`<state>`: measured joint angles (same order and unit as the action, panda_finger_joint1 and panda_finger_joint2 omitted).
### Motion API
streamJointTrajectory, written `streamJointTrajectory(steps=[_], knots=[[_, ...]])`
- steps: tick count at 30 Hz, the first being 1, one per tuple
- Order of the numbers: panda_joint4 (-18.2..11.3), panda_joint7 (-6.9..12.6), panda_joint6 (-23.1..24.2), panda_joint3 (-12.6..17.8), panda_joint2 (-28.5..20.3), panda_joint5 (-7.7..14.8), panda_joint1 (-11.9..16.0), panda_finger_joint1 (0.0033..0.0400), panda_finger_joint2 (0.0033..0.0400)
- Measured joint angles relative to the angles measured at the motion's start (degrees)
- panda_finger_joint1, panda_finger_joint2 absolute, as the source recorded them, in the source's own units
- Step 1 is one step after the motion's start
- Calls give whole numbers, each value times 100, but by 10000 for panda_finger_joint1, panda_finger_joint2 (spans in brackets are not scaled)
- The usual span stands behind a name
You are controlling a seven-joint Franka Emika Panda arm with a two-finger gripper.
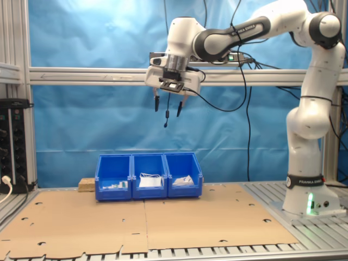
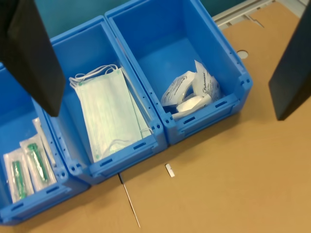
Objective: Pick and place sorting task of medical equipment.
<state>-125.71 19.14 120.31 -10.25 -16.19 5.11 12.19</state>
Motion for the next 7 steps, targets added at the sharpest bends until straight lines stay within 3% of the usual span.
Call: streamJointTrajectory(steps=[7], knots=[[321,286,-600,-244,-39,-2,-128,400,400]])
